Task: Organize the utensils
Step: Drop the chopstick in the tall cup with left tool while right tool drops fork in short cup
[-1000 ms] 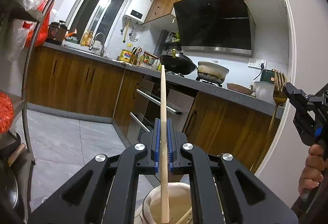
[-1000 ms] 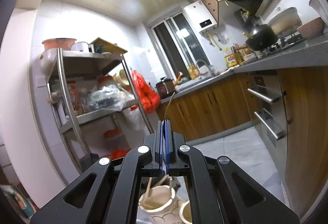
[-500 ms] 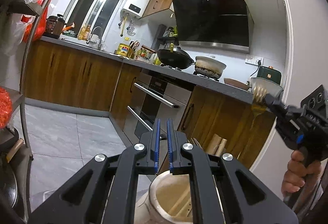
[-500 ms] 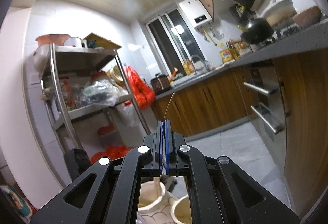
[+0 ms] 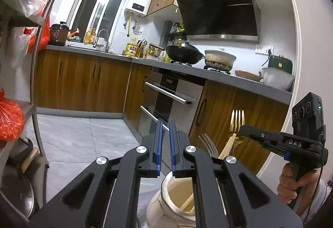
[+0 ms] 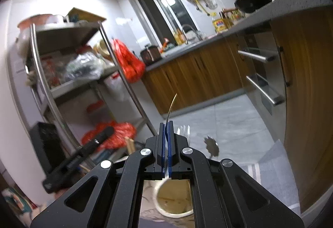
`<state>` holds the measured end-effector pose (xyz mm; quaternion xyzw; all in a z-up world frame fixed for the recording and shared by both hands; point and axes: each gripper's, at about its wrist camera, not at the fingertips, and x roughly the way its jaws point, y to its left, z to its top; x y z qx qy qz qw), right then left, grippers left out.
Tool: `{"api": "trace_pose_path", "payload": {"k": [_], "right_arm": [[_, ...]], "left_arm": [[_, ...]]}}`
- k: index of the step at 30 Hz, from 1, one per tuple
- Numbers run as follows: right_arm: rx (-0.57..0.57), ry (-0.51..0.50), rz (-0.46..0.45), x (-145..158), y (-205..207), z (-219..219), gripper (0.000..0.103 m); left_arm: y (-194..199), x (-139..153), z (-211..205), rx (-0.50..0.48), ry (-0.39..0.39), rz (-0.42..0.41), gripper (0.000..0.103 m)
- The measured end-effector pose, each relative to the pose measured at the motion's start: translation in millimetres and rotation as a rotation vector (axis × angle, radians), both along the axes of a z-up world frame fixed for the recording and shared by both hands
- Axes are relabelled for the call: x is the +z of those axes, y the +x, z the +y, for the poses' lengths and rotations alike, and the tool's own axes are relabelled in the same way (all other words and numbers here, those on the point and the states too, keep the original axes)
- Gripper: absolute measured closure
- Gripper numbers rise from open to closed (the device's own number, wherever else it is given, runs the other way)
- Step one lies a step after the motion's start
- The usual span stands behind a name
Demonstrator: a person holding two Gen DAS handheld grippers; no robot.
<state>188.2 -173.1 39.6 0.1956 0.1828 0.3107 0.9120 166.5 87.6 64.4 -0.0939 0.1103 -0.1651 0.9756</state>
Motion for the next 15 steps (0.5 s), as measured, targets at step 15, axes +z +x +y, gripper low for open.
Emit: {"api": "trace_pose_path", "payload": {"k": [15], "right_arm": [[-0.016,-0.025,0.042,-5.2,6.5,-2.8,0.092]], "left_arm": [[-19.8,14.1,-2.3,0.077,0.073,0.005,0.094]]}}
